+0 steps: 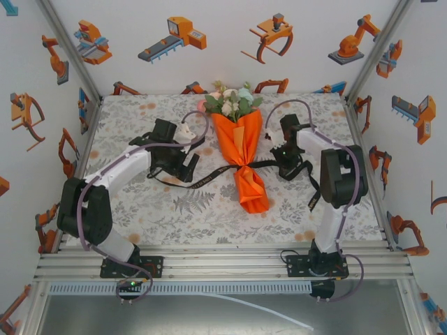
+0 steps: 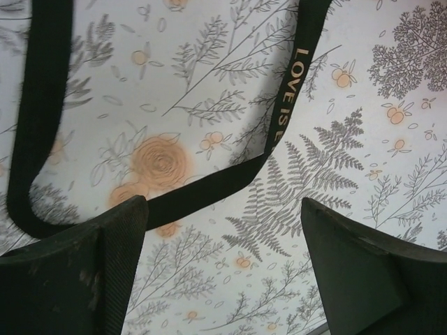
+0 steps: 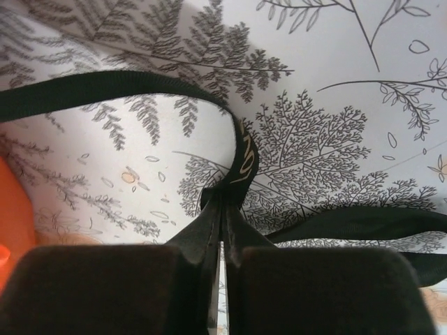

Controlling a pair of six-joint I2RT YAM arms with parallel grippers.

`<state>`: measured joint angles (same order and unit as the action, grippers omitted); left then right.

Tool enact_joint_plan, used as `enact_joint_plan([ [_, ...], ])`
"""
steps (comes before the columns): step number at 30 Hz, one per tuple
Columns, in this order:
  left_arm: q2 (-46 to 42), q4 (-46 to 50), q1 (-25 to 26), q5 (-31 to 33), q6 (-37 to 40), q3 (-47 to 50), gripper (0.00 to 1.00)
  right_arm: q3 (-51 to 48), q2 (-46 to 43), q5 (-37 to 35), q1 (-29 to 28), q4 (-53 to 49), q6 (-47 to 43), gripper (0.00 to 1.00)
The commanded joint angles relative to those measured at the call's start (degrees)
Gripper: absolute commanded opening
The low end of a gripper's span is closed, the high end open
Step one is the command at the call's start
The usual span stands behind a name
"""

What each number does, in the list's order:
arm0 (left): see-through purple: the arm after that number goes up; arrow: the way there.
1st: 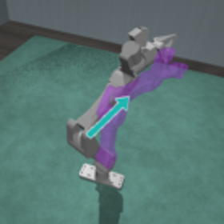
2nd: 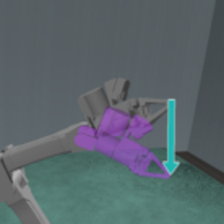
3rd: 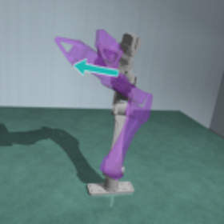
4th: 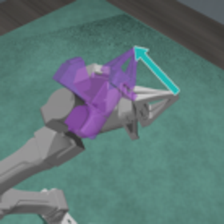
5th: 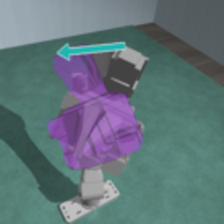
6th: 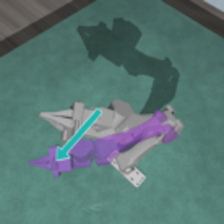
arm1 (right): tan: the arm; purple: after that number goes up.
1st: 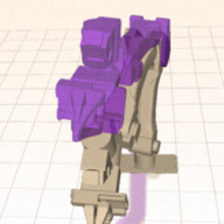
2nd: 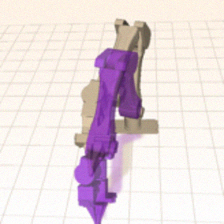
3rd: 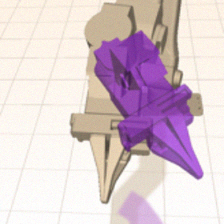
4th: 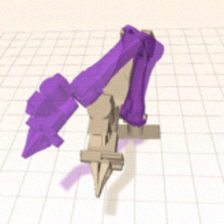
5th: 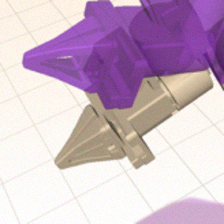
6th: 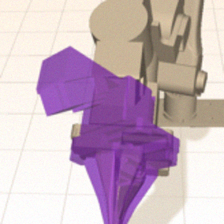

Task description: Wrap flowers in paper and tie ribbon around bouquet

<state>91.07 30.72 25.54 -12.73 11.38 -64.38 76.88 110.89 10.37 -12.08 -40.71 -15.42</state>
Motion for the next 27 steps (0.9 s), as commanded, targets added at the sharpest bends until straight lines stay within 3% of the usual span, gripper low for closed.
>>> enact_joint_plan([
  [1, 2.8, -1.6, 1.7, -4.5, 0.8, -0.7, 0.82, -1.0, -6.1, 4.6, 0.2, 0.1, 0.3, 0.0],
  [3, 5.0, -2.2, 2.8, -5.2, 0.6, -1.2, 0.81, -2.4, -8.5, 5.8, 0.2, 1.8, 2.0, 0.0],
  [8, 10.8, -1.0, 4.7, -3.7, -0.2, -3.4, 0.63, -6.3, -13.9, 8.5, 0.2, 6.7, 6.0, 0.0],
  [13, 14.9, 1.3, 5.3, -4.4, -0.3, -5.3, 0.45, -8.5, -17.0, 6.4, 0.2, 9.2, 7.7, 0.0],
  [14, 15.2, 1.5, 5.5, -4.8, -0.3, -5.5, 0.4, -8.6, -17.3, 6.0, 0.2, 9.3, 7.9, 0.0],
  [17, 15.2, 2.2, 5.4, -6.9, 0.0, -5.9, 0.01, -9.3, -18.2, 2.7, 0.3, 10.4, 9.4, 0.0],
  [20, 11.4, -0.1, 5.1, -10.9, -1.0, -5.5, 0.0, -10.3, -18.8, 1.5, 0.3, 11.1, 11.1, 0.3],
  [22, 6.8, -4.6, 5.1, -14.9, -4.1, -4.9, 0.0, -11.9, -19.3, 5.4, 0.2, 12.1, 12.4, 0.42],
  [25, 0.1, -13.2, 5.3, -19.0, -8.7, -3.5, 0.0, -15.0, -19.7, 10.5, 0.2, 14.7, 13.8, 0.5],
  [27, -3.5, -18.7, 5.0, -20.2, -12.2, -2.6, 0.0, -16.4, -19.3, 7.1, 0.2, 15.7, 14.4, 0.51],
])
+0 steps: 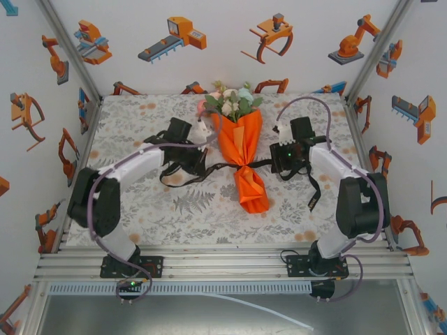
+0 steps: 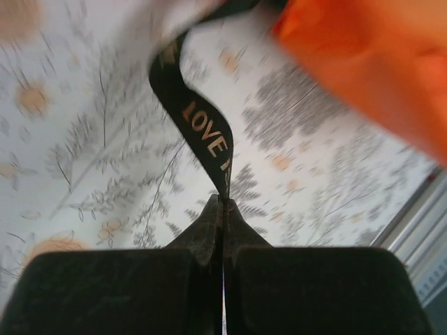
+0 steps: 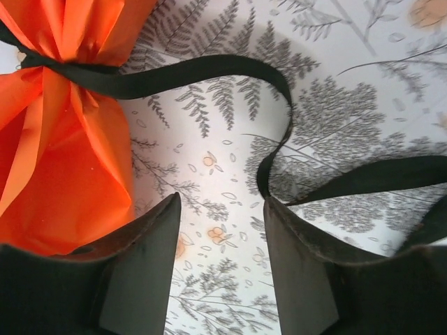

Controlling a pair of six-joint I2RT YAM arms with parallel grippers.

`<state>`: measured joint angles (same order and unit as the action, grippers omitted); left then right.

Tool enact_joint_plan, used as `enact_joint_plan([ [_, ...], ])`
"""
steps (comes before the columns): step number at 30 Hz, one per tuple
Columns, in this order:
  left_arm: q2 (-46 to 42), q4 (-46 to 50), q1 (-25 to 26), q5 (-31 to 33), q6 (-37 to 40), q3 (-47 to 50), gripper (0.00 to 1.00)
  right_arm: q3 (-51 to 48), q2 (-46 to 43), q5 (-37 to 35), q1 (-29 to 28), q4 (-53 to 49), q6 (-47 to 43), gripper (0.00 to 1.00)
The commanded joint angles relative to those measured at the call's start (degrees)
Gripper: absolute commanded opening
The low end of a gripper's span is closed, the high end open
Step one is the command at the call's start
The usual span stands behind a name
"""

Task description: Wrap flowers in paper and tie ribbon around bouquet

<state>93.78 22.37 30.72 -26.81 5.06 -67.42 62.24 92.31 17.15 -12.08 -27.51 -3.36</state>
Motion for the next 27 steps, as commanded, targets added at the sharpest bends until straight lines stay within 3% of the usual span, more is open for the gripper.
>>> enact_joint_plan([
  [1, -7.1, -11.4, -0.3, -6.7, -6.9, 0.2, 0.0, -1.8, -0.1, -2.8, 0.2, 2.5, 2.6, 0.51],
  [5, -7.6, -13.9, -0.3, -10.6, -10.7, -1.8, 0.0, 0.1, 3.5, -13.3, 0.2, 0.6, 3.1, 0.48],
  [8, -7.4, -18.0, -0.2, -13.5, -14.8, -1.9, 0.0, -0.8, 4.0, -12.5, 0.2, 3.3, 2.9, 0.46],
  [17, -7.1, -33.5, -0.3, -16.8, -28.0, 0.7, 0.0, 1.1, 8.3, -6.6, 0.1, 2.0, 3.0, 0.27],
  [21, -6.1, -33.1, -0.3, -16.5, -27.6, 0.8, 0.0, 0.5, 6.5, -5.7, 0.2, 2.2, 3.6, 0.0],
  [24, -5.7, -30.5, -0.1, -15.9, -24.6, 1.0, 0.0, 1.0, 2.3, -1.4, 0.2, 2.1, 6.1, 0.0],
  [27, -5.6, -27.0, 0.1, -14.6, -20.9, 1.3, 0.0, 2.3, -1.6, 5.9, 0.2, 4.0, 14.0, 0.0],
])
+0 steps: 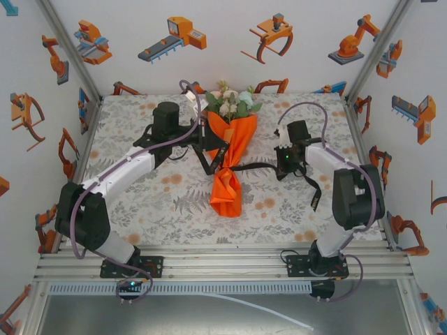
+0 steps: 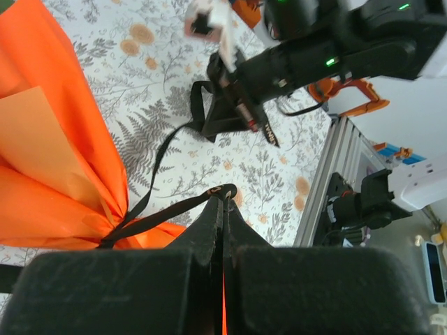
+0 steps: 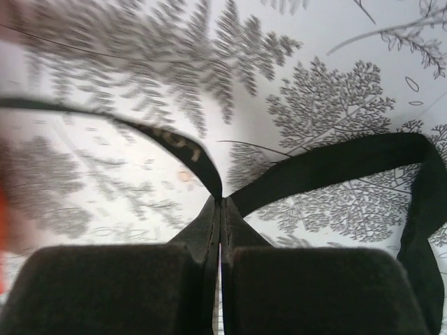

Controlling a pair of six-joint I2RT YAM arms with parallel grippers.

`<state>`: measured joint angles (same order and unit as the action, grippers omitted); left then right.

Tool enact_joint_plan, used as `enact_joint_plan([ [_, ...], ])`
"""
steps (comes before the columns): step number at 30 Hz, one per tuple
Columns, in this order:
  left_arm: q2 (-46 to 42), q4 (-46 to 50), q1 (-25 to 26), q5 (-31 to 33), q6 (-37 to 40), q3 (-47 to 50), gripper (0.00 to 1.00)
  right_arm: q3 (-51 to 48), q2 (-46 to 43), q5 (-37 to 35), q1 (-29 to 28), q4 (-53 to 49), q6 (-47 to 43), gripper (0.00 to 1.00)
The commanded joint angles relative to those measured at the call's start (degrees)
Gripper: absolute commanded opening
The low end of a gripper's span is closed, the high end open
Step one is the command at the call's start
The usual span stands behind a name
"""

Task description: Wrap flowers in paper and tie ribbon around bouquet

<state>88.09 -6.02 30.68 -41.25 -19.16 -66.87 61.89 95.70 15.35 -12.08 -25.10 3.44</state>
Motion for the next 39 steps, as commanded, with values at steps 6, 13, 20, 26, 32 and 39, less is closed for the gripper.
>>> enact_joint_plan([
  [6, -0.3, 1.2, 0.2, 0.1, 5.1, 3.0, 0.0, 1.1, -6.5, 19.8, -2.1, 22.9, 38.8, 0.0],
  [13, -1.5, -1.5, 0.7, -3.4, 6.4, 4.9, 0.0, 14.2, 5.1, 14.3, -14.5, 32.7, 54.3, 0.0],
  [20, -2.5, -2.1, 1.1, -2.7, 8.0, 5.7, 0.0, 22.1, 7.0, 10.9, -19.3, 26.3, 51.7, 0.55],
  [26, -2.1, -4.0, 1.0, -1.7, 7.2, 5.4, 0.0, 15.1, -5.8, 3.7, -13.3, 18.5, 42.2, 0.69],
  [32, -0.9, -5.0, 1.2, 3.1, 3.4, 3.5, 0.0, 0.2, -16.8, 5.6, -10.0, 26.0, 31.8, 0.59],
  [39, 0.6, -9.9, 1.1, 5.1, -1.1, 2.9, 0.0, -12.4, -22.4, 7.7, -20.4, 42.3, 20.7, 0.56],
])
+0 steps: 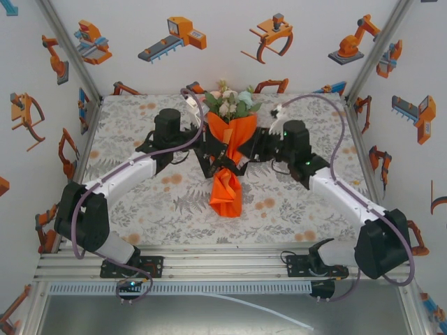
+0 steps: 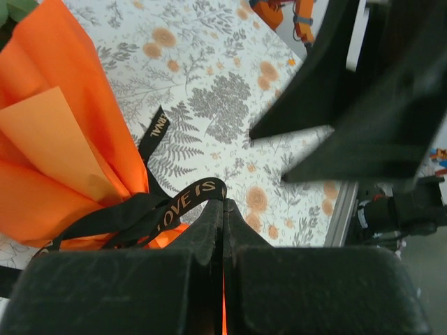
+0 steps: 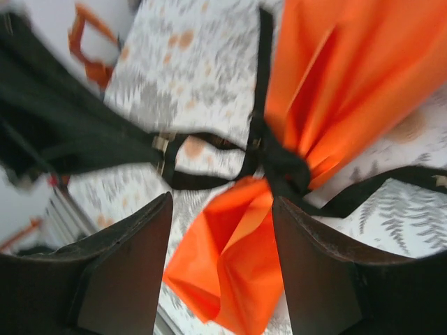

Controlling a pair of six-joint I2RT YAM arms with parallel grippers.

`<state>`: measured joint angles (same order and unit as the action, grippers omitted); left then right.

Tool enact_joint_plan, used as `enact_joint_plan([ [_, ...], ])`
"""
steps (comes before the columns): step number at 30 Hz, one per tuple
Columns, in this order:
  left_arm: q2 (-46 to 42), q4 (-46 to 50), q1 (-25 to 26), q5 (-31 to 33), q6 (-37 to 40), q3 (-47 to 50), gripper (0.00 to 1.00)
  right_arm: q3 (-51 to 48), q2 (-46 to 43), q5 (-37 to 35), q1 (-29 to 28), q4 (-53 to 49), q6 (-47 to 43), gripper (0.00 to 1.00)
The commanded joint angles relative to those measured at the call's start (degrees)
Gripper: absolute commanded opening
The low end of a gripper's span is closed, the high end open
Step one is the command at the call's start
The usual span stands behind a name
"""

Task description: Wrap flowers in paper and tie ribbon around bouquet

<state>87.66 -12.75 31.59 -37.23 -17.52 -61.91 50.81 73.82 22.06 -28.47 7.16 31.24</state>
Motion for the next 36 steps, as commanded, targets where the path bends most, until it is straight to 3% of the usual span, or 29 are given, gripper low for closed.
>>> enact_joint_plan([
  [1, 1.3, -3.3, 0.2, 1.1, -3.0, -2.2, 0.0, -1.1, 0.6, 0.7, -5.3, 11.2, -7.4, 0.56],
  [6, 1.8, -3.7, 0.3, 0.0, -3.9, -2.6, 0.0, 1.1, 8.7, -4.3, -8.9, 18.7, -5.9, 0.57],
  [9, 1.6, -2.3, 0.3, -0.1, -3.1, -3.0, 0.0, 2.6, 11.3, -6.3, -8.9, 19.8, -7.2, 0.52],
  [18, 1.9, -1.3, 0.3, 0.2, -2.1, -3.7, 0.0, 3.0, 11.1, -6.0, -8.9, 21.4, -8.3, 0.4],
  [22, 2.2, -0.4, 0.3, -0.2, -1.2, -3.8, 0.0, 3.1, 10.1, -10.7, -8.9, 18.4, -8.9, 0.32],
  [24, 2.2, -0.3, 0.3, -1.0, -0.6, -3.7, 0.02, 2.9, 9.6, -12.5, -8.9, 17.4, -9.7, 0.21],
  [26, 1.8, -0.1, 0.4, -2.2, 0.3, -3.7, 0.17, 2.7, 9.5, -11.6, -8.9, 17.1, -10.1, 0.1],
  [28, 0.0, -0.1, 0.3, -1.2, 1.8, -2.7, 0.41, 2.9, 9.4, -9.1, -8.9, 15.7, -11.2, 0.01],
  [30, -4.0, -1.7, 0.1, 4.0, 3.9, 0.2, 0.51, 2.2, 8.9, -8.4, -8.9, 14.6, -11.6, 0.0],
  [33, -9.1, -1.9, -1.5, 17.8, 2.4, 4.1, 0.6, 0.2, 7.4, -8.7, -8.9, 13.8, -11.4, 0.0],
  [36, -8.1, 7.1, -4.2, 28.6, -4.4, 2.8, 0.6, -0.2, 6.0, -8.6, -8.9, 12.0, -11.4, 0.0],
])
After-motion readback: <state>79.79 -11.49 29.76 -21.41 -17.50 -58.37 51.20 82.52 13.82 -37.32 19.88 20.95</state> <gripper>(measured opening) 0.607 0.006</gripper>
